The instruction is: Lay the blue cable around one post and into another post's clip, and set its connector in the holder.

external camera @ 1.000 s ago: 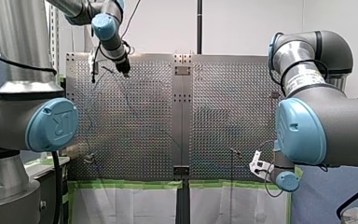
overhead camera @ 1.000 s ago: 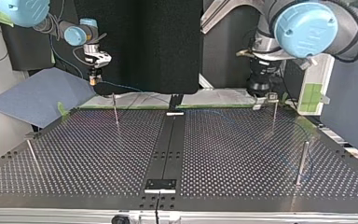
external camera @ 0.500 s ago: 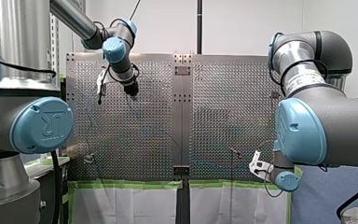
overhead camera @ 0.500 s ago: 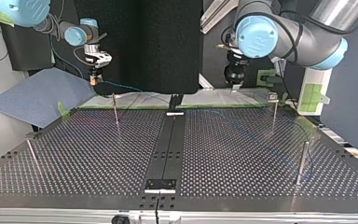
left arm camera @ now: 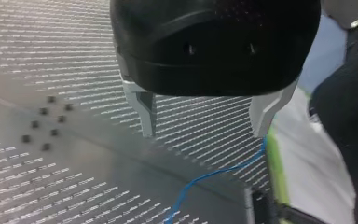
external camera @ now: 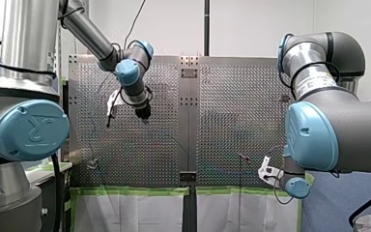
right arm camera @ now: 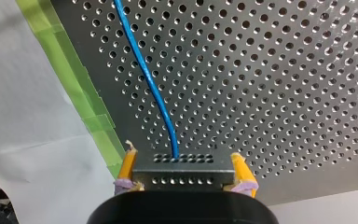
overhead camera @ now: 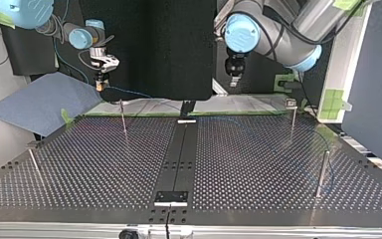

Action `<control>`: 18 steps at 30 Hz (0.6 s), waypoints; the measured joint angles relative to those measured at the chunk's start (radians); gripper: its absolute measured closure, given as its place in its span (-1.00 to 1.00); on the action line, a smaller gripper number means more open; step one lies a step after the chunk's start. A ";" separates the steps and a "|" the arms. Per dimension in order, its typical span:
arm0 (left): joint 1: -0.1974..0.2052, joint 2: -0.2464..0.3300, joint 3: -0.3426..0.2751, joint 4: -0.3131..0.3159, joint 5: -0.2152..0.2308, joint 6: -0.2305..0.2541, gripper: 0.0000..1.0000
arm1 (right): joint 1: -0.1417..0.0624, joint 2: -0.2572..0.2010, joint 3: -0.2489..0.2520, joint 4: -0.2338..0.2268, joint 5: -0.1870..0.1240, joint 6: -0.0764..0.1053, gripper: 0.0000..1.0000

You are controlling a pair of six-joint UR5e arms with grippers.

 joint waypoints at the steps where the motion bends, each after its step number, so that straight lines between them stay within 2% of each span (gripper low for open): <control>1: -0.011 -0.011 -0.008 0.011 0.000 0.000 -1.00 | 0.000 0.000 0.000 0.001 0.000 0.000 1.00; 13: -0.108 -0.108 -0.052 0.108 0.014 -0.001 -1.00 | -0.001 0.000 0.000 0.014 0.000 -0.007 1.00; 16: -0.131 -0.131 -0.055 0.131 0.022 0.000 -1.00 | -0.004 -0.001 0.000 0.022 -0.001 -0.020 1.00; 18: -0.145 -0.145 -0.055 0.146 0.029 0.000 -1.00 | -0.006 -0.003 0.000 0.032 -0.002 -0.034 1.00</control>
